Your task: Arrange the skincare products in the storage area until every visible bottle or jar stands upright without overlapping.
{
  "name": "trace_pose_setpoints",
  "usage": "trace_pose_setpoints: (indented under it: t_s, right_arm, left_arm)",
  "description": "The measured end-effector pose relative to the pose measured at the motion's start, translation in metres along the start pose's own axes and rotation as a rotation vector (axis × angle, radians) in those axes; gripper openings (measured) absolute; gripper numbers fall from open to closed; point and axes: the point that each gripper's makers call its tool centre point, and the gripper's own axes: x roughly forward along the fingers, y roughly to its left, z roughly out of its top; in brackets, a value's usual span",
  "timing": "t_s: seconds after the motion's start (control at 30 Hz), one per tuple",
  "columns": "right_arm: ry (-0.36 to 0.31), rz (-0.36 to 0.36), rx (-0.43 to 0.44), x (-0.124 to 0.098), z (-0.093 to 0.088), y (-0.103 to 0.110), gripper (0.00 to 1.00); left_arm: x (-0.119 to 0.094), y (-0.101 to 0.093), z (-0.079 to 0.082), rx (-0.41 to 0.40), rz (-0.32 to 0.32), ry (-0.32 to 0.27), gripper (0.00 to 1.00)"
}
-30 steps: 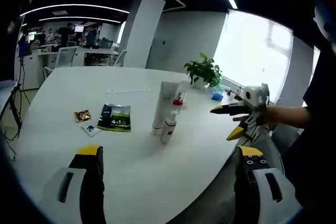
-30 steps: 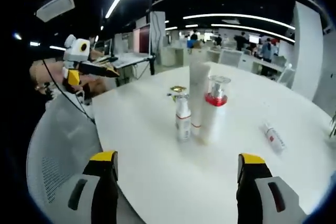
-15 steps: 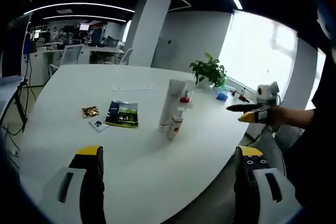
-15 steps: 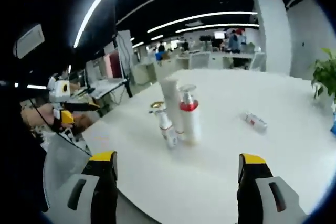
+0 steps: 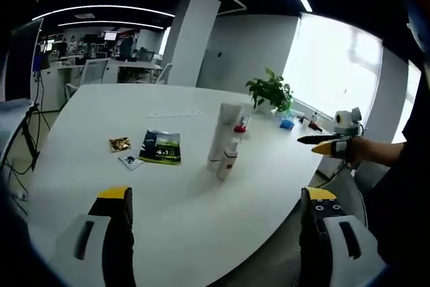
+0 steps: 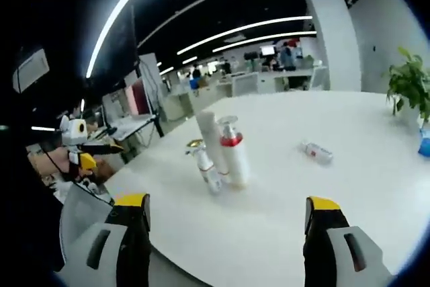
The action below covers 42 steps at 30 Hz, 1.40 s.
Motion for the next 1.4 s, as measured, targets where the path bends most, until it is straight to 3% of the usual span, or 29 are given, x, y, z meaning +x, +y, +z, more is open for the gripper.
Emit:
trace_pose_setpoints:
  t_s: [0.7,1.23,1.4]
  right_arm:
    - [0.038,-0.04,0.007,0.011,0.01,-0.024,0.99]
    - [0.081,-0.04,-0.028,0.039,0.033,-0.056,0.97]
    - [0.135,-0.04,-0.068,0.052,0.037,-0.069,0.97]
  left_arm:
    - [0.011,0.001,-0.001,-0.025,-0.003,-0.006,0.96]
    - [0.02,0.008,-0.004,-0.056,0.004,0.016,0.96]
    - [0.027,0.006,-0.007,-0.06,-0.008,0.03,0.96]
